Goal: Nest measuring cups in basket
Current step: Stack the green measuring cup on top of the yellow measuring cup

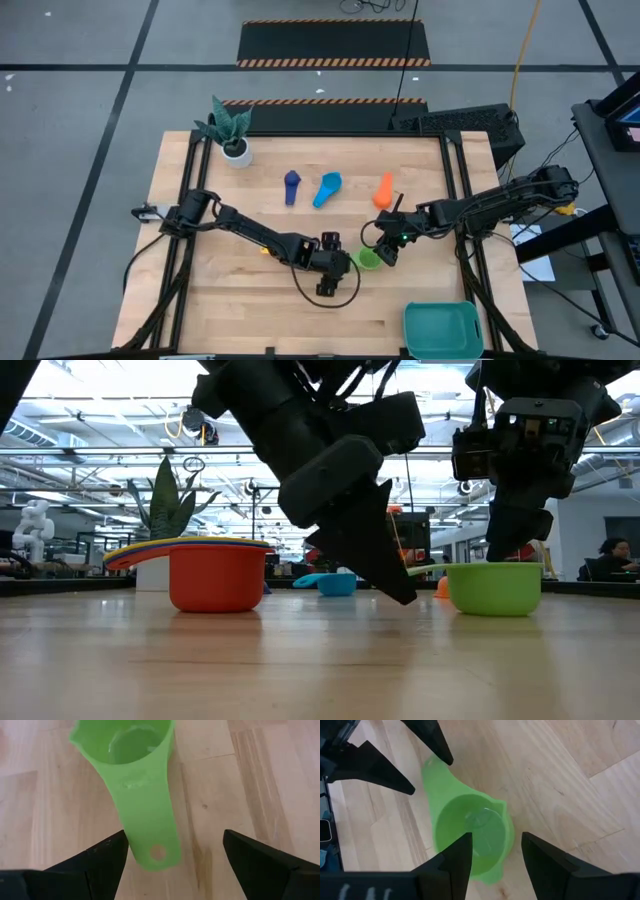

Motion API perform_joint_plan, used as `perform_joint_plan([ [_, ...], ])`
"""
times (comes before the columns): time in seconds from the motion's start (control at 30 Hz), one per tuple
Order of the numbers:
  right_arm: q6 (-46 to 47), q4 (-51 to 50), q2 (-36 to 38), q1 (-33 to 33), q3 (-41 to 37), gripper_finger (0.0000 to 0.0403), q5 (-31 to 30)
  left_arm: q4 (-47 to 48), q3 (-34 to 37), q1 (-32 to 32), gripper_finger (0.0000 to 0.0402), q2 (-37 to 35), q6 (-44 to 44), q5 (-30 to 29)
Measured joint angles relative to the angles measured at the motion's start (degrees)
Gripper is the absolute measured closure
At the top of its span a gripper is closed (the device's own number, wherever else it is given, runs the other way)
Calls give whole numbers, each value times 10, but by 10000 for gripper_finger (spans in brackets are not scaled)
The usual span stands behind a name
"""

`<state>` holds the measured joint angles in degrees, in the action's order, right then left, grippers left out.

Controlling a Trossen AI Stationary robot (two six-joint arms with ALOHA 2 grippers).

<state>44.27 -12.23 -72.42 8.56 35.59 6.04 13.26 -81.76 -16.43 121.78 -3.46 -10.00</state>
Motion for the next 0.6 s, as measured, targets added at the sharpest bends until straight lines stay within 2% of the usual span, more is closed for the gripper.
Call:
perform_joint_plan([
  [0.43, 0, 0, 0, 0, 0, 241, 0, 1, -1, -4, 73, 0, -3, -8],
  [0.6, 0, 0, 0, 0, 0, 241, 0, -8, -1, -2, 74, 0, -54, -49],
])
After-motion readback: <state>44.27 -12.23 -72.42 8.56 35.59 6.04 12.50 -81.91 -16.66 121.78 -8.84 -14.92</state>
